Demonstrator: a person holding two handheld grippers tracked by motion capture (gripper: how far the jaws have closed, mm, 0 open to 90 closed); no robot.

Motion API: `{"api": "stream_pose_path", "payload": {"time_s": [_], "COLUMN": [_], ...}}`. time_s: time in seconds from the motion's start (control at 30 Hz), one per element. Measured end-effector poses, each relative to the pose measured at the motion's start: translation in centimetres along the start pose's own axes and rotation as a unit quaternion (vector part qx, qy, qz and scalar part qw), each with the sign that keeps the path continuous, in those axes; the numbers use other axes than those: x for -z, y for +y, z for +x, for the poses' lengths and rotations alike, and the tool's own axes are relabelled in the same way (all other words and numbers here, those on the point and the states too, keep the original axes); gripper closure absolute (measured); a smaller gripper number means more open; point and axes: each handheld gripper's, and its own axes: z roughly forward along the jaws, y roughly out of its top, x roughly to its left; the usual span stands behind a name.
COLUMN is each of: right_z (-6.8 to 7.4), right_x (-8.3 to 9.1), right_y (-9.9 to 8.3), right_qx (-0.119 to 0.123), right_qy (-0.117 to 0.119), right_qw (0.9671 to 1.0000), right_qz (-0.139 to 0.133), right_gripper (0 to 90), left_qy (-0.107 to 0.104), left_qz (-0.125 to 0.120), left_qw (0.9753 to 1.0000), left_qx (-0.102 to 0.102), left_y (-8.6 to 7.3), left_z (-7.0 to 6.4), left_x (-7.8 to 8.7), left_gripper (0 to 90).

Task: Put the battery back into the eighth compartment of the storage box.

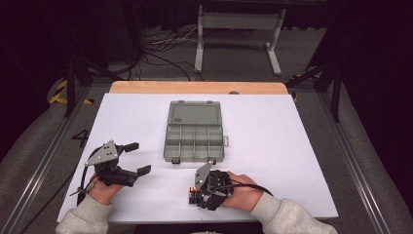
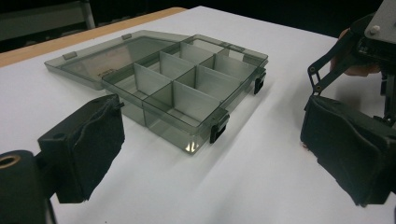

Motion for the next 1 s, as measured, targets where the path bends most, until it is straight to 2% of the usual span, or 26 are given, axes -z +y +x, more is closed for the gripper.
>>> {"api": "stream_pose_path", "payload": {"time_s": [0.47, 0.73, 1.0], "right_z": [-0.1, -0.1, -0.5], "right_x": [0.7, 2.8, 4.6], "right_y": [-0.1, 0.1, 0.5], "right_qx": [0.002, -0.001, 0.008], "right_qy": [-0.009, -0.018, -0.026], "right_qw": [1.0000, 0.9998, 0.9994], "right_qz": [0.000, -0.013, -0.022], "right_gripper": [41.5, 41.6, 41.6], "left_qy": [0.000, 0.000, 0.001], "left_qz": [-0.002, -0.002, -0.003], "left_qw": [1.0000, 1.0000, 1.0000], "left_qx": [0.004, 0.005, 0.006], "left_y": [0.0, 0.0, 0.0], "left_z": [0.0, 0.0, 0.0], "left_x": [0.1, 0.1, 0.1], "left_gripper": [6.8, 6.8, 6.8]}}
